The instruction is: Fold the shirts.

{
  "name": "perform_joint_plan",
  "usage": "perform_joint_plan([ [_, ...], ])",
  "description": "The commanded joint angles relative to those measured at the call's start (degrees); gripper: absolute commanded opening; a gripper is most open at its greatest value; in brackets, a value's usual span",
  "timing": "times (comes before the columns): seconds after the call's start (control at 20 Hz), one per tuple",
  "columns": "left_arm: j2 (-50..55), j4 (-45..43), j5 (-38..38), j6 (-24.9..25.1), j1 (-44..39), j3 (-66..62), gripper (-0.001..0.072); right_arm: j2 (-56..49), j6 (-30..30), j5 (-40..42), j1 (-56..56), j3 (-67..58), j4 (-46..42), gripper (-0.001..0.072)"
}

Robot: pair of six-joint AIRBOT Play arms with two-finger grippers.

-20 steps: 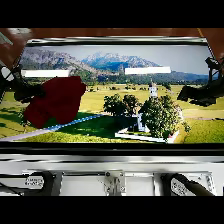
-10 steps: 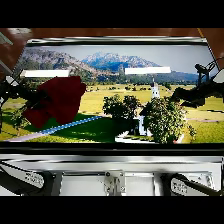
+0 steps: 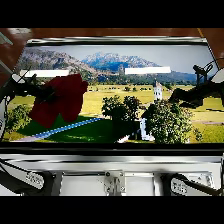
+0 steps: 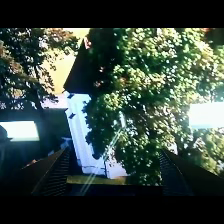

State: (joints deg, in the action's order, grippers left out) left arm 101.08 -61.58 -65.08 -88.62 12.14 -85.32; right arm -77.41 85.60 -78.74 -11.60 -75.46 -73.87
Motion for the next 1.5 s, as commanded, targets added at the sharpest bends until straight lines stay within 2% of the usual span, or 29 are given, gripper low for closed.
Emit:
perform_joint_plan([
  [0.0,-7.0,3.8,-0.1,6.9,-4.2,-1.0,0.0039,0.0,-2.9,-2.1,0.0,0.0,-0.1,0.0679],
  [0.15,-17.7,3.8,-0.1,8.3,-10.9,-1.0,0.0040,1.5,-3.0,-7.6,0.3,-0.8,-0.3,0.0679],
  [0.35,-26.3,3.8,0.0,6.1,-24.3,-0.9,0.0040,9.2,-4.0,-7.7,0.7,-0.8,-1.2,0.0679],
  [0.5,-25.4,3.8,2.1,3.7,-36.9,0.0,0.0040,14.1,-4.5,-9.7,0.7,-0.8,-1.2,0.0679],
  [0.65,-21.9,3.8,10.1,0.5,-48.5,3.4,0.0040,16.0,-4.9,-11.7,0.7,-0.8,-1.2,0.0679],
  [0.75,-17.9,4.0,14.3,-3.0,-54.4,4.3,0.0040,16.1,-4.8,-11.6,0.7,-0.7,-1.3,0.0679],
  [0.85,-13.7,6.0,17.8,-3.2,-58.1,4.3,0.0060,16.1,-4.8,-11.1,0.7,-0.7,-2.7,0.0680],
  [0.9,-12.3,8.0,18.6,-3.3,-58.6,4.3,0.0305,16.1,-4.7,-10.8,0.7,-0.7,-3.8,0.0679],
  [0.95,-11.4,9.4,18.5,-4.7,-57.9,4.3,0.0598,16.1,-4.7,-10.4,0.7,-0.7,-4.8,0.0680],
  [1.0,-11.5,9.4,17.7,-6.6,-56.3,4.2,0.0666,16.0,-5.0,-9.8,0.7,-0.7,-5.1,0.0680],
  [1.1,-13.0,9.1,13.1,-6.6,-50.2,4.2,0.0664,15.3,-6.0,-8.1,0.7,0.0,-5.0,0.0680],
  [1.2,-15.7,8.3,5.7,-4.4,-41.1,4.2,0.0659,13.7,-6.4,-7.0,0.7,1.6,-5.2,0.0680],
  [1.35,-18.6,2.0,-4.3,-4.5,-28.9,4.3,0.0659,9.3,-7.0,-6.5,0.7,5.2,-3.8,0.0680],
  [1.45,-18.5,1.4,-8.8,-3.0,-23.0,5.5,0.0667,6.1,-7.4,-6.5,0.7,6.9,-2.0,0.0680],
])
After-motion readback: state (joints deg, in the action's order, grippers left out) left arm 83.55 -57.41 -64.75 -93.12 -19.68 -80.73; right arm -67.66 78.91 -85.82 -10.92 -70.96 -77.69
